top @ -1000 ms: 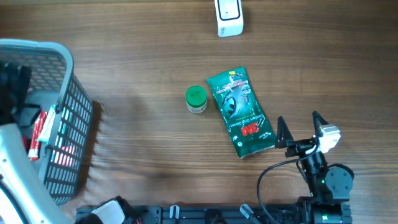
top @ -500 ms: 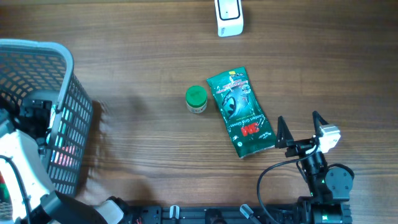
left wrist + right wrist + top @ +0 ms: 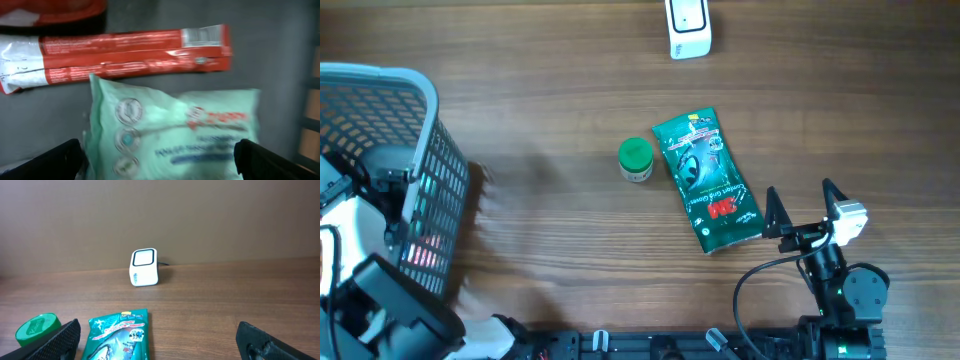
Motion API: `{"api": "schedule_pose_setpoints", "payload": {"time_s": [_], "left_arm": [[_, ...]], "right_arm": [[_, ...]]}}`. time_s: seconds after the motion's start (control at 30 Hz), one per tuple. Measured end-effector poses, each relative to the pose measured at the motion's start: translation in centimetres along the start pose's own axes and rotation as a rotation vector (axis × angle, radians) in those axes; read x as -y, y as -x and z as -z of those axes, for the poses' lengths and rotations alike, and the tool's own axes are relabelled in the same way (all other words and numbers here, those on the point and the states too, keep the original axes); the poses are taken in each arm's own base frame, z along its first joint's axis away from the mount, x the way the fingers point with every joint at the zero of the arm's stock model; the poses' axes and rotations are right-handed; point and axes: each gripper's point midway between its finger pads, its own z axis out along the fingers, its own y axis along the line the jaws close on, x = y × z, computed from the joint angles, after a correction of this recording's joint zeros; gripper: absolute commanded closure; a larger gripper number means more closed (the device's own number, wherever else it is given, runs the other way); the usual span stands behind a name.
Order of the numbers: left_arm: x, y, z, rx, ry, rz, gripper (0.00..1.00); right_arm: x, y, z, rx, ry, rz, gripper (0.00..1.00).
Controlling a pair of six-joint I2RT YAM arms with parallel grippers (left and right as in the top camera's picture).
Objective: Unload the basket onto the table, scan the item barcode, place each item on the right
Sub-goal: 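Reach the left gripper into the basket and grasp the Zappy wipes pack, then lift the wipes pack out with the left gripper and drop it on the gloves pack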
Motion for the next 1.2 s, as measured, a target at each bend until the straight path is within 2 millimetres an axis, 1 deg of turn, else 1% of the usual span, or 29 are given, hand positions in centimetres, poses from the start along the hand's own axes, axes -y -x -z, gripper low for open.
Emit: {"api": "schedule_pose_setpoints", "payload": {"time_s": [0.07,0.13,0.17,0.2,0.23,0.27,0.37,0.4,0.53,0.63,0.7,0.73,0.77,0.8,0.83,0.87,0.9,0.93,1.0,1.03,1.07,1.1,1.17,1.2], "left_arm": [[-0.5,-0.1,-0.8,-0.007,0.031,0.0,0.01],[-0.6,-0.1,-1.4,-0.011,0.037,0.0,0.2],[-0.5,0.0,-1.6,-0.007,0.037,0.001,0.44],[-0.4,0.2,-1.7,-0.003,0.032,-0.001,0.62],[-0.2,0.2,-1.8,-0.006,0.027,-0.005,0.85],[-0.1,0.3,-1.8,-0.003,0.027,-0.004,0.96],[0.1,1.6,-1.2,0.029,0.026,0.006,0.96],[0.1,1.7,-1.1,0.033,0.027,0.008,0.96],[-0.2,1.4,-0.9,0.025,0.037,0.007,0.96],[-0.4,0.8,0.0,0.002,0.036,0.006,0.96],[0.7,1.0,1.9,0.017,-0.023,0.006,0.96],[1.7,1.3,3.2,0.025,-0.078,0.004,0.96],[3.4,2.7,6.2,0.09,-0.16,-0.001,0.96],[5.4,3.8,9.7,0.149,-0.263,-0.011,0.96],[6.3,4.3,11.9,0.184,-0.32,-0.018,0.96],[6.8,4.5,13.7,0.209,-0.364,-0.025,0.96],[7.5,4.6,16.2,0.244,-0.428,-0.037,0.96],[8.0,4.5,18.2,0.268,-0.48,-0.048,0.96],[8.9,3.6,23.3,0.321,-0.614,-0.084,0.96],[9.2,2.9,25.4,0.334,-0.677,-0.106,0.96],[9.6,1.9,27.1,0.332,-0.738,-0.133,0.96],[9.9,0.9,28.4,0.321,-0.79,-0.16,0.96],[10.6,-1.1,30.1,0.281,-0.871,-0.215,0.96],[11.3,-2.8,31.1,0.242,-0.927,-0.264,0.96]], "right_arm": [[0.0,0.0,0.0,0.0,0.0,0.0,0.0],[0.0,0.0,0.0,0.0,0.0,0.0,0.0],[0.0,0.0,0.0,0.0,0.0,0.0,0.0],[0.0,0.0,0.0,0.0,0.0,0.0,0.0],[0.0,0.0,0.0,0.0,0.0,0.0,0.0],[0.0,0.0,0.0,0.0,0.0,0.0,0.0],[0.0,0.0,0.0,0.0,0.0,0.0,0.0],[0.0,0.0,0.0,0.0,0.0,0.0,0.0],[0.0,0.0,0.0,0.0,0.0,0.0,0.0],[0.0,0.0,0.0,0.0,0.0,0.0,0.0],[0.0,0.0,0.0,0.0,0.0,0.0,0.0],[0.0,0.0,0.0,0.0,0.0,0.0,0.0],[0.0,0.0,0.0,0.0,0.0,0.0,0.0],[0.0,0.0,0.0,0.001,0.0,0.0,0.0],[0.0,0.0,0.0,0.0,0.0,0.0,0.0],[0.0,0.0,0.0,0.001,0.0,0.0,0.0],[0.0,0.0,0.0,0.0,0.0,0.0,0.0],[0.0,0.0,0.0,0.0,0.0,0.0,0.0],[0.0,0.0,0.0,0.0,0.0,0.0,0.0],[0.0,0.0,0.0,0.0,0.0,0.0,0.0],[0.0,0.0,0.0,0.0,0.0,0.0,0.0],[0.0,0.0,0.0,0.0,0.0,0.0,0.0],[0.0,0.0,0.0,0.0,0.0,0.0,0.0],[0.0,0.0,0.0,0.0,0.0,0.0,0.0]]}}
